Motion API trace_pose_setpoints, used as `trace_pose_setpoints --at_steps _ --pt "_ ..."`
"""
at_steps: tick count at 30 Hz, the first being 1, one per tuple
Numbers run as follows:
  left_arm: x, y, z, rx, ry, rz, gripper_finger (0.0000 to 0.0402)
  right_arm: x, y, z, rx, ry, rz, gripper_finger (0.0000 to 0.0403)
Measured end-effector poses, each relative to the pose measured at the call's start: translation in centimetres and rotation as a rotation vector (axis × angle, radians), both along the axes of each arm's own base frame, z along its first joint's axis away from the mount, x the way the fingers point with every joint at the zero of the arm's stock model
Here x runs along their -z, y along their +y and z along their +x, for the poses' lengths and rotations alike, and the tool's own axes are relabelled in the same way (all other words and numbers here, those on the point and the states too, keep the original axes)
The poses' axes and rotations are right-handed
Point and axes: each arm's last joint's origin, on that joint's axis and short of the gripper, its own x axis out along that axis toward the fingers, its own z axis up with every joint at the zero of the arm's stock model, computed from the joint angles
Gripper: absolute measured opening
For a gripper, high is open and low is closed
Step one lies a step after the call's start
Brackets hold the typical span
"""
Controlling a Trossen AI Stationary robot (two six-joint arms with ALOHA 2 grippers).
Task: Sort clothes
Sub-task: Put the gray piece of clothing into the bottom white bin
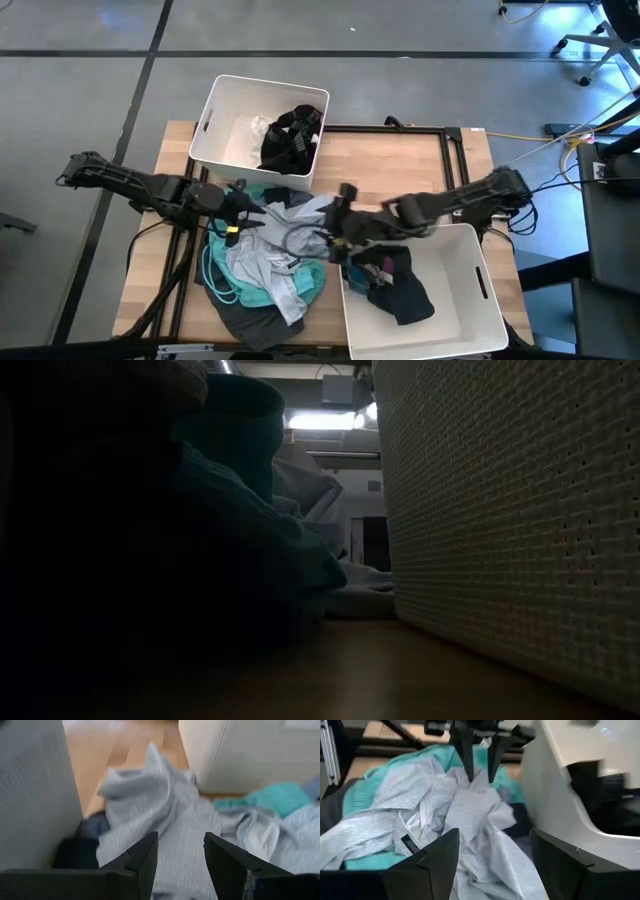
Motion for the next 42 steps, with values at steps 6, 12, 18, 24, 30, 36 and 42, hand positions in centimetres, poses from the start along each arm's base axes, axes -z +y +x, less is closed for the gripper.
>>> trace_pose_setpoints --at_steps 6,12,18,24,30,36,42 --pt "0.4 0.0 0.0 0.002 0.009 0.001 0.0147 4.7 -2.6 4.2 -0.03 0.09 0.028 0.0241" --pt "0.4 -0.1 0.2 0.004 0.001 0.003 0.0147 8.9 -4.9 6.6 0.014 0.173 0.033 0.0241" --pt "0.4 -0.1 0.3 0.004 -0.007 0.002 0.0147 11.5 -4.9 8.0 -0.251 0.214 0.201 0.0241" --pt "0.4 -0.1 0.3 0.004 -0.008 0.002 0.0147 13.7 -5.0 9.7 -0.211 0.158 0.152 0.0241" --pt "0.3 -0.1 0.3 0.001 -0.01 0.004 0.0147 16.8 -4.8 10.4 -0.238 0.213 0.11 0.0237" --pt "0.3 0.0 0.3 -0.028 -0.016 0.02 0.0147 18.8 -5.0 10.7 -0.222 0.263 0.001 0.0162" --pt "0.3 0.0 0.3 -0.028 -0.016 0.024 0.0147 17.5 -5.3 10.4 -0.154 0.253 -0.1 0.002"
